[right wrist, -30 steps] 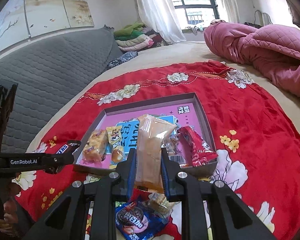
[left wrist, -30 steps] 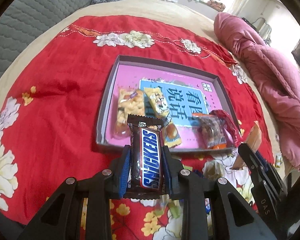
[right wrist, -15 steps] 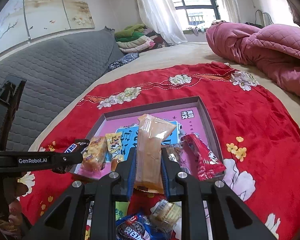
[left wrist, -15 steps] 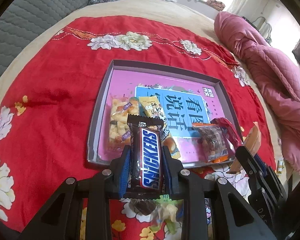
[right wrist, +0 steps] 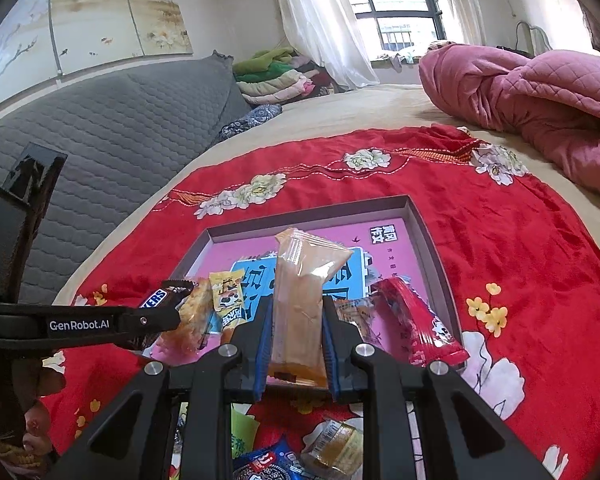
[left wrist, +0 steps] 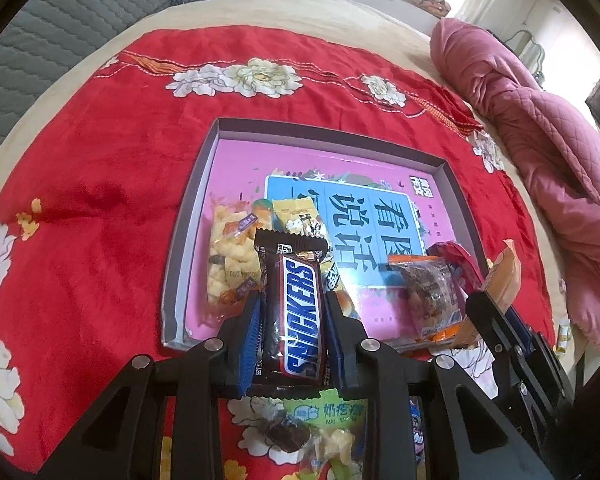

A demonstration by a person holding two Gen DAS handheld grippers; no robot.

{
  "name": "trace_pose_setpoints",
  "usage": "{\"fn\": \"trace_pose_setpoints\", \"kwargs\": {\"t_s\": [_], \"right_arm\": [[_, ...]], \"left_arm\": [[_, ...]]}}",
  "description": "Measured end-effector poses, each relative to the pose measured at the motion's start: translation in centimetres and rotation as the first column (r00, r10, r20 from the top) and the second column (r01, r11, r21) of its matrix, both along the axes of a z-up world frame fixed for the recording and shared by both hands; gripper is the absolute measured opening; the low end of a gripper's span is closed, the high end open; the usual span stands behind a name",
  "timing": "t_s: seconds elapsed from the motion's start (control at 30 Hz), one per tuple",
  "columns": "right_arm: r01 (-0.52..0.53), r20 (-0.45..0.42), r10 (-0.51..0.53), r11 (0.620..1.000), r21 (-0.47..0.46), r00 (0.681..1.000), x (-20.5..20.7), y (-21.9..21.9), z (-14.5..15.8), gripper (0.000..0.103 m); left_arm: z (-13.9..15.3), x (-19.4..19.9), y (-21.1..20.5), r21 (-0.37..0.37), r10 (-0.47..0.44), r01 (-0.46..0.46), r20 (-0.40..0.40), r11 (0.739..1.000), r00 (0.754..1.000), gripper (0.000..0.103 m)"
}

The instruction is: Organize snacks

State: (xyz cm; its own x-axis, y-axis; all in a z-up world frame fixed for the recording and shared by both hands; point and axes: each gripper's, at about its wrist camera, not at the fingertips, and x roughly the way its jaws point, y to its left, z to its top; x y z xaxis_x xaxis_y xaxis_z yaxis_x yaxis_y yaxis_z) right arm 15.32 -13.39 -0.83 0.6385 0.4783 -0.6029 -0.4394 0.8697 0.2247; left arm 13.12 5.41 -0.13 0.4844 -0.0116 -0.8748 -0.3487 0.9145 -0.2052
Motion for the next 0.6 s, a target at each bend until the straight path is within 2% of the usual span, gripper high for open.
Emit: {"fn": "trace_pose_setpoints", "kwargs": {"t_s": [0.6], "right_arm": [[-0.008, -0.013, 0.008, 1.000, 0.002, 1.000, 1.4, 0.7, -0.9, 0.023]], "left_arm": [[-1.1, 1.6, -0.2, -0.006, -0.016, 0.016, -0.001, 1.000, 1.000, 0.030]]}}
